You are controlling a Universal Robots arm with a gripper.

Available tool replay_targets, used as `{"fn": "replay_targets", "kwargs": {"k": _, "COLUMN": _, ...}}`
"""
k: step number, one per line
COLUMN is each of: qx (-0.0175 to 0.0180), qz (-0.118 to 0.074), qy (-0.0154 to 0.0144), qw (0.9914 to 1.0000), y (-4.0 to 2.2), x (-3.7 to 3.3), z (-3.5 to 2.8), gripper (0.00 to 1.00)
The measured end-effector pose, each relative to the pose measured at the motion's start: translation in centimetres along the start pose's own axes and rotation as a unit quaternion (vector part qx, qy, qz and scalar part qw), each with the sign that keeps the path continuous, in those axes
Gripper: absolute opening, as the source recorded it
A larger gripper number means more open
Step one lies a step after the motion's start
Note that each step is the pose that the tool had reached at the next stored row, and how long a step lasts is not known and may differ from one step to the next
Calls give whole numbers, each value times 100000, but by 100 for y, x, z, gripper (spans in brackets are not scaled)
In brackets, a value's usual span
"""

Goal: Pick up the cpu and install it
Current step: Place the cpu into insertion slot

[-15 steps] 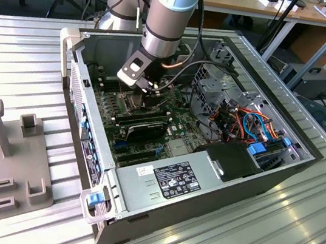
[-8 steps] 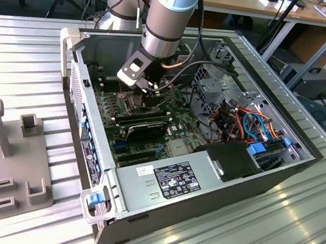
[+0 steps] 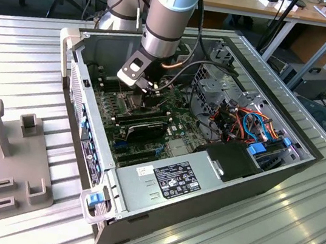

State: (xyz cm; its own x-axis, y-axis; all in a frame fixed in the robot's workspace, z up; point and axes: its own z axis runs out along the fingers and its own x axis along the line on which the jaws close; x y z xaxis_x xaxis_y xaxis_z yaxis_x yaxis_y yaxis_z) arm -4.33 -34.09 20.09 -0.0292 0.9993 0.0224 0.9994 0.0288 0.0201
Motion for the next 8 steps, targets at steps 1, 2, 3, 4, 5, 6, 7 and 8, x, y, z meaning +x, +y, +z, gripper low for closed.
{"fn": "replay_targets", "kwargs": {"k": 1, "qx": 3, "qz": 1, "qy": -4, "qw": 100000, "y": 0, "x": 0, "z": -1, "gripper": 55}}
{"fn": "replay_targets", "kwargs": {"k": 2, "qx": 4, "qz": 3, "qy": -7, "qw": 100000, "y": -1, "x": -1, "z": -1, "gripper": 55}}
{"fn": "replay_targets", "kwargs": {"k": 3, "qx": 7, "qz": 2, "qy": -8, "qw": 100000, "y": 0, "x": 0, "z": -1, "gripper": 55}}
{"fn": "replay_targets", "kwargs": {"k": 4, "qx": 9, "qz": 2, "qy": -16, "qw": 100000, "y": -1, "x": -1, "z": -1, "gripper": 55}}
{"fn": "replay_targets", "kwargs": {"k": 5, "qx": 15, "qz": 4, "qy": -21, "qw": 100000, "y": -1, "x": 0, "z": 0, "gripper": 55}}
{"fn": "replay_targets", "kwargs": {"k": 6, "qx": 7, "qz": 10, "qy": -8, "qw": 100000, "y": -1, "x": 4, "z": 2, "gripper": 55}}
{"fn": "replay_targets", "kwargs": {"k": 7, "qx": 6, "qz": -1, "qy": 8, "qw": 100000, "y": 0, "x": 10, "z": 3, "gripper": 55}}
{"fn": "replay_targets", "kwargs": {"k": 8, "qx": 9, "qz": -7, "qy": 4, "qw": 100000, "y": 0, "x": 11, "z": 5, "gripper": 55}}
